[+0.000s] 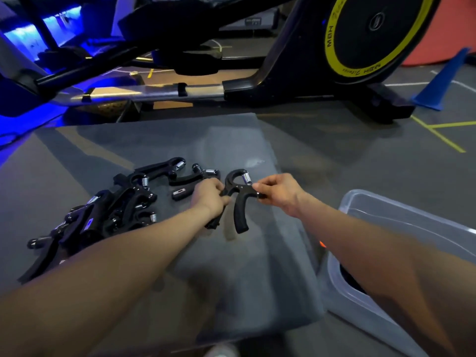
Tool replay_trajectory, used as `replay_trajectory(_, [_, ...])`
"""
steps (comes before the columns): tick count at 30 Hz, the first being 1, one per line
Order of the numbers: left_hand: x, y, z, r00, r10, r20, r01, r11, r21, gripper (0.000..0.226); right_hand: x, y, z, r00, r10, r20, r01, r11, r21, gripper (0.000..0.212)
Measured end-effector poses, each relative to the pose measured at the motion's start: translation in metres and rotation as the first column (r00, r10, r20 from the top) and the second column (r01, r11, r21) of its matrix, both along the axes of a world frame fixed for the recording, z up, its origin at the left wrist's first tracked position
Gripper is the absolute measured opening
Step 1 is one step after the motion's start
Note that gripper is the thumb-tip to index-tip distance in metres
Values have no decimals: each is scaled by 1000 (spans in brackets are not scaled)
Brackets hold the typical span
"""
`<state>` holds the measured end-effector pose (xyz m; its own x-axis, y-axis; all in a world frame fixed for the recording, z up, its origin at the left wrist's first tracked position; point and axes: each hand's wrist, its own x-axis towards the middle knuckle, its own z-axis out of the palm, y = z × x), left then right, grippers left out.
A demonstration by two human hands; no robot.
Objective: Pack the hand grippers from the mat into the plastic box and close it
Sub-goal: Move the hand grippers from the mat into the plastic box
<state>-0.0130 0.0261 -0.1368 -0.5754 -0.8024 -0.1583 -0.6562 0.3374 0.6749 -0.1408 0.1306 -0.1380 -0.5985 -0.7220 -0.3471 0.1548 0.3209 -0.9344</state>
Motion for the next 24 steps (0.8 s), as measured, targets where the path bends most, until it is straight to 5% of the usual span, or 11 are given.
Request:
replay_trajectory(4, [-24, 32, 10, 999, -48, 5, 48, 998, -36, 28, -22, 23, 9, 989, -104, -101, 109, 993, 37, 9])
replay_trajectory(9, [-47, 81, 13, 972, -153, 181, 181, 973, -146, 61, -37, 36, 15, 958, -206, -200, 226, 970, 86, 14])
replay_trajectory(15, [-65, 85, 26, 988, -40, 146, 67, 981, -185, 27, -41, 42, 20, 945, -305, -121, 306, 952, -6, 20])
replay_trajectory(18, [-73, 74, 30, 997, -65, 31, 66, 997, -37, 25, -49, 54, 23, 947, -320, 3, 318, 941, -112, 28])
replay_trajectory(21, [-86, 81, 31, 980, -78, -185, 117, 971, 209, 34, -60, 76, 16, 950, -271, -153, 272, 962, -10, 19])
replay_trajectory(24, [-103, 103, 32, 920, 3, -391, 175, 892, 418, 37, -68, 103, 12, 933, -286, -218, 300, 953, 35, 44])
